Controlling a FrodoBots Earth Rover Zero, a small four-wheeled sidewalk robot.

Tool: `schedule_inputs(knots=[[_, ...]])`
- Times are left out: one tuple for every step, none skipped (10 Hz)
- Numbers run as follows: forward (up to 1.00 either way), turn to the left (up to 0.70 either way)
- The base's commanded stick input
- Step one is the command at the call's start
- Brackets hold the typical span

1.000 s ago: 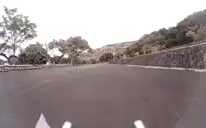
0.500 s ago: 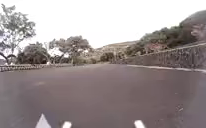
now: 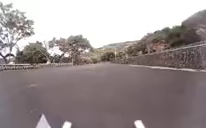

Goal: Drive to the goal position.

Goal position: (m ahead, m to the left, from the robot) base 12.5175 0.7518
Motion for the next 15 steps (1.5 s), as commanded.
schedule_inputs(knots=[[1.00, 0.00], [1.00, 0.00], [1.00, 0.00], [1.00, 0.00], [1.00, 0.00], [1.00, 0.00], [1.00, 0.00], [1.00, 0.00], [1.00, 0.00], [1.00, 0.00], [1.00, 0.00], [1.00, 0.00], [1.00, 0.00], [1.00, 0.00], [1.00, 0.00]])
